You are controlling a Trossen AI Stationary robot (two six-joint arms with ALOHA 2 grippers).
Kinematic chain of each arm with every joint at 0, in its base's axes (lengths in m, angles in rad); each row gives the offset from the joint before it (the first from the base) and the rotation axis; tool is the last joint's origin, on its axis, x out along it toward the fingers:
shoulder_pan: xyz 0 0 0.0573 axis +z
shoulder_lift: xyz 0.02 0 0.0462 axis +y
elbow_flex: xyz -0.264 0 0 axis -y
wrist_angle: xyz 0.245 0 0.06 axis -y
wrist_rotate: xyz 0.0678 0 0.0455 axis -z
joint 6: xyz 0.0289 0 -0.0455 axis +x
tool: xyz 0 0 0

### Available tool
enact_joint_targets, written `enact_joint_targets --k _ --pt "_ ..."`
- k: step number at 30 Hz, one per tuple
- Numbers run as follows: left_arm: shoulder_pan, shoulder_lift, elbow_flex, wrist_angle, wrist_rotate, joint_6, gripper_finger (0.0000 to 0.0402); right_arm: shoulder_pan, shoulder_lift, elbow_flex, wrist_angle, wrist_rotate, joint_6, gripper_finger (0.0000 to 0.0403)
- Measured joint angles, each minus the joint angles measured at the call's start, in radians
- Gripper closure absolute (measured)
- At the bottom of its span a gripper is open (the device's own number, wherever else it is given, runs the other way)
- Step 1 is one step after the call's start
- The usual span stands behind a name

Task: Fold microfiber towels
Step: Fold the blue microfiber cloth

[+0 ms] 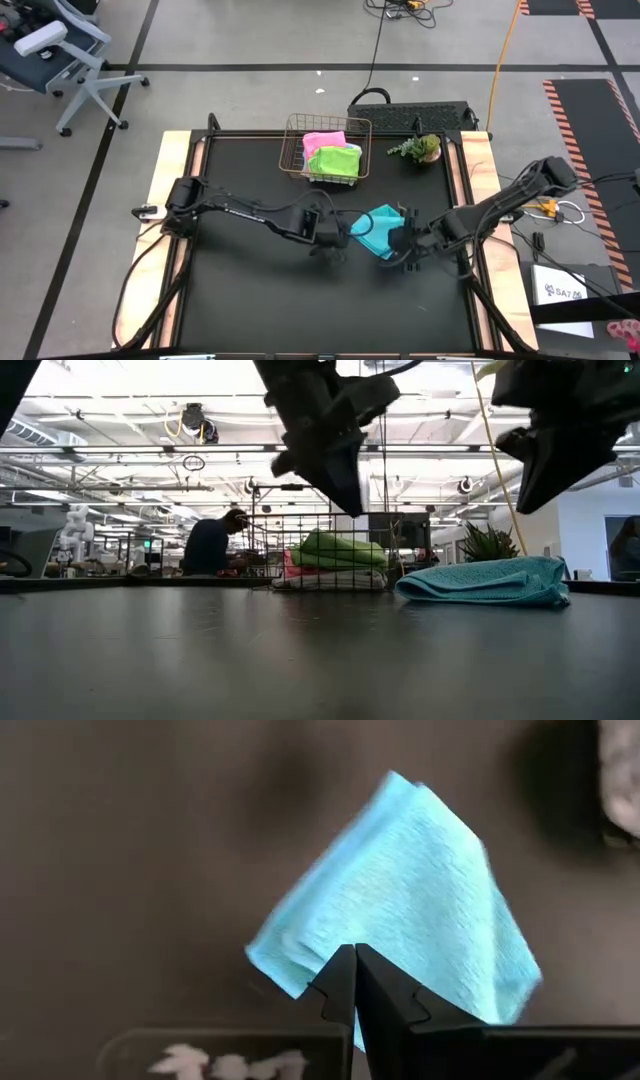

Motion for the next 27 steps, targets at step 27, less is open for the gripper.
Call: enact_joint_targets --k 27 --pt "-0.086 -0.253 0.0 -0.414 -0.263 -0.282 0.0399 0.077 0.201 0.012 -0.015 0.066 -0.107 0.028"
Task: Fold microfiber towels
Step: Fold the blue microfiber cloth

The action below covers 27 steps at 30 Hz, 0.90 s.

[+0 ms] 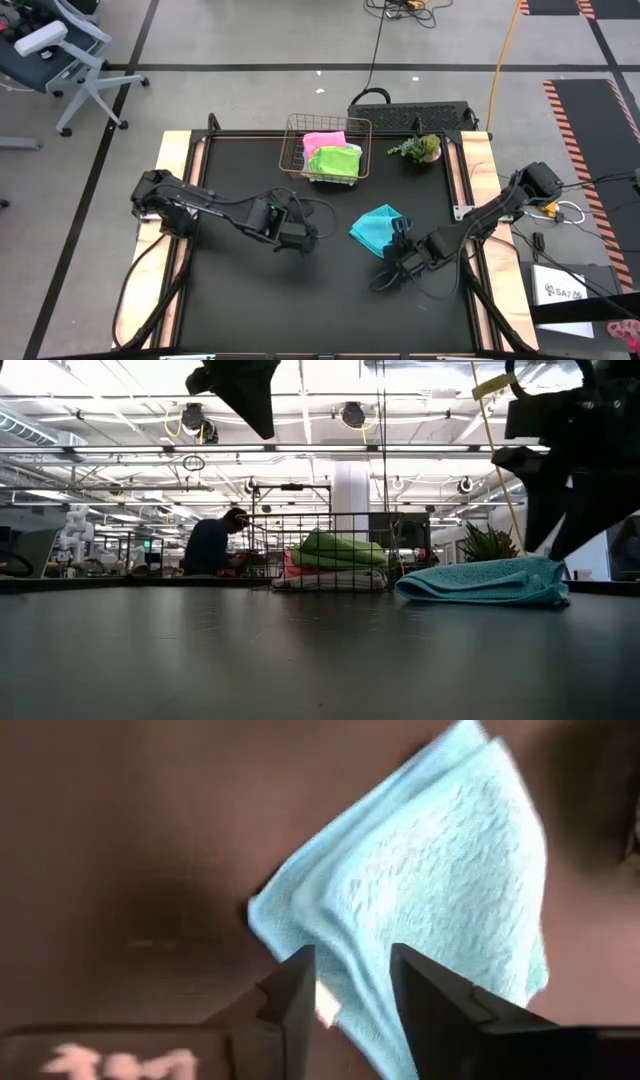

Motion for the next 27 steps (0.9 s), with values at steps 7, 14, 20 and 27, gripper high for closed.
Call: enact_joint_targets --k 7,14,20,27 --pt "0.0 0.0 0.0 0.0 0.0 -0.007 0.0394 0.0 0.0 -0.075 0.104 0.008 -0.048 0.0251" --pt "0.0 0.0 0.0 0.001 0.0 -0.013 0.0391 -0.006 0.001 -0.095 0.124 0.039 -0.123 0.0256" --pt "0.0 0.0 0.0 0.003 0.0 -0.011 0.0396 -0.025 0.0 -0.123 0.231 0.044 -0.131 0.0259" --pt "0.0 0.001 0.0 0.004 -0.001 -0.011 0.0399 -0.034 0.0 -0.165 0.324 0.047 -0.131 0.0259"
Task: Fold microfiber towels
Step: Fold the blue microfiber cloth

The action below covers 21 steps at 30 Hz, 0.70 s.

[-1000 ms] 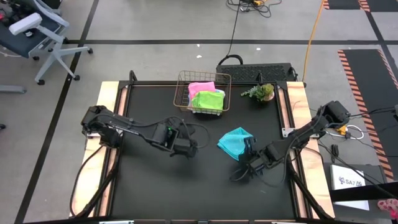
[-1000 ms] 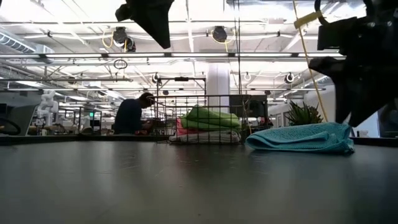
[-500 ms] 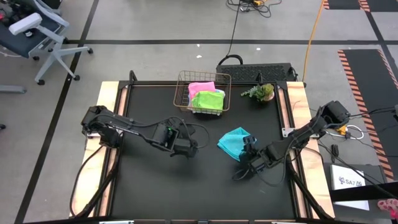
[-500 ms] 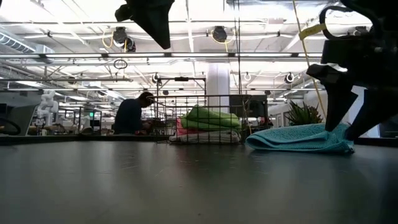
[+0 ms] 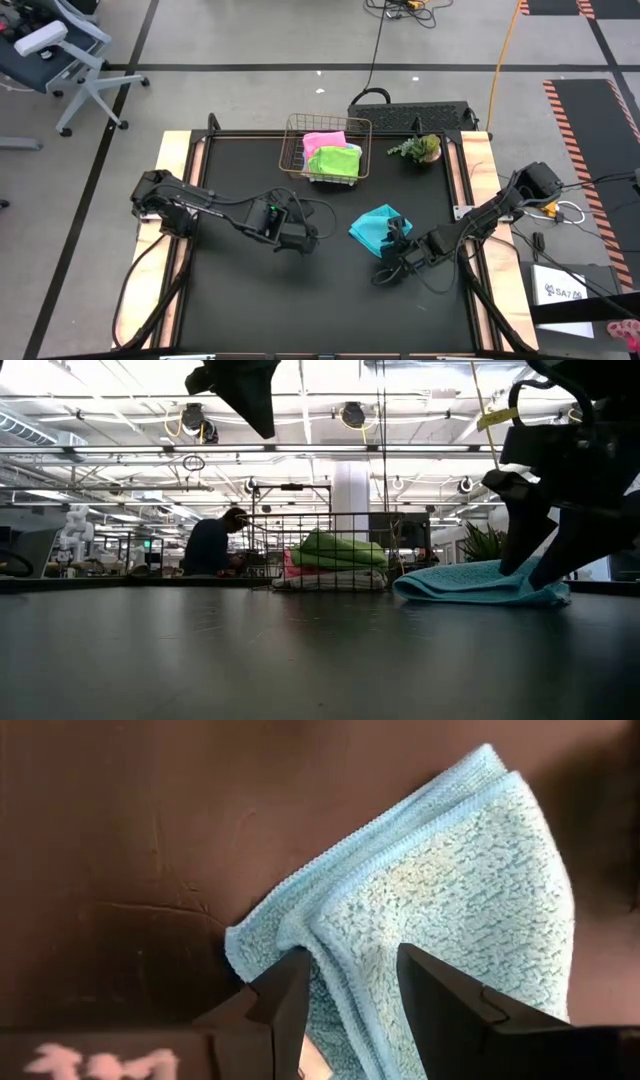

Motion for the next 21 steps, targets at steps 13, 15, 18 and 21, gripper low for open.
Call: enact_joint_targets --k 13,15,18,21 --pt "0.0 0.0 0.0 0.005 -0.009 0.002 0.0394 0.0 0.0 0.0 0.007 0.024 0.055 0.0393" --pt "0.0 0.0 0.0 0.006 -0.019 0.0 0.0389 0.0 0.0 0.0 0.019 0.016 0.081 0.0395" --pt "0.0 0.0 0.0 0.006 -0.026 0.0 0.0391 0.001 -0.009 0.005 0.054 -0.014 0.111 0.0399" --pt "0.0 0.0 0.0 0.006 -0.026 0.001 0.0399 0.0 -0.018 0.028 0.079 -0.068 0.118 0.04"
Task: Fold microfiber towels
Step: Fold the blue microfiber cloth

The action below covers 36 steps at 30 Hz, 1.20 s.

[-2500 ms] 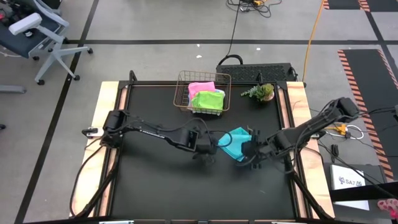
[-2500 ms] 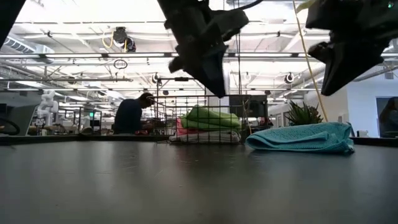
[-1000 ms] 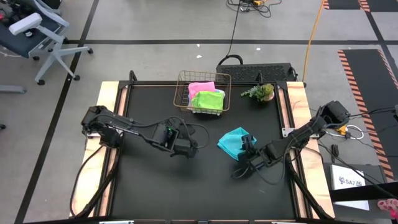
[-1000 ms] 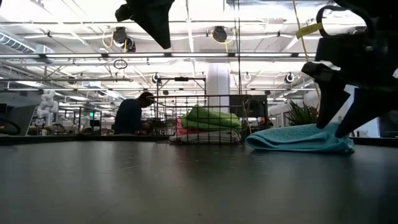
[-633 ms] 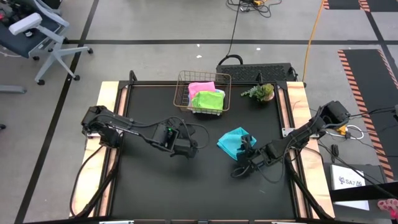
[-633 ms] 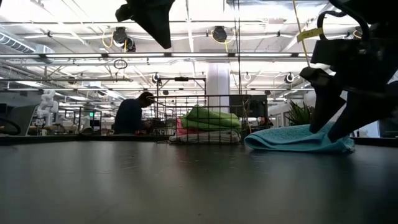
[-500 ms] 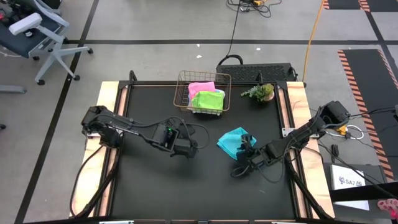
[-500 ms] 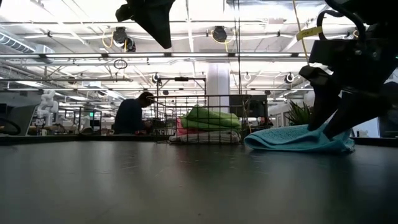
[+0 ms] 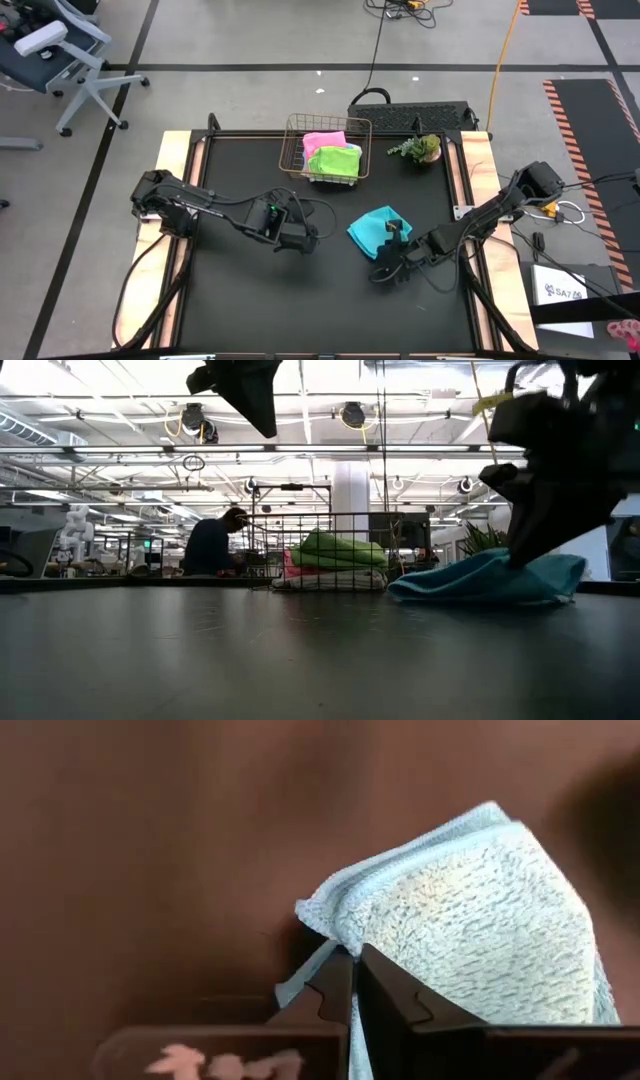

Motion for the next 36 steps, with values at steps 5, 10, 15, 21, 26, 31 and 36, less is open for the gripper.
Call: enact_joint_targets --k 5,10,15,21,26,31,36 --pt "0.0 0.0 0.0 0.0 0.0 0.0 0.0389 0.003 -0.02 0.03 -0.001 -0.101 0.022 0.0401" --pt "0.0 0.0 0.0 0.0 0.0 0.002 0.0398 0.003 -0.025 0.031 -0.064 -0.127 0.01 0.0402" --pt "0.0 0.0 0.0 0.001 0.0 0.002 0.0388 0.003 -0.026 0.03 -0.187 -0.109 -0.055 0.0402" --pt "0.0 0.0 0.0 0.004 0.001 0.01 0.0398 0.002 -0.026 0.03 -0.145 -0.1 0.0 0.0384" --pt "0.0 0.0 0.0 0.005 0.001 0.01 0.0389 0.002 -0.026 0.03 -0.109 -0.101 0.074 0.034" --pt "0.0 0.0 0.0 0.005 0.001 0.01 0.0397 0.002 -0.042 0.03 -0.174 -0.103 0.166 0.029" --pt "0.0 0.0 0.0 0.005 0.002 0.01 0.0391 -0.015 -0.126 0.03 -0.295 -0.158 0.355 0.0262"
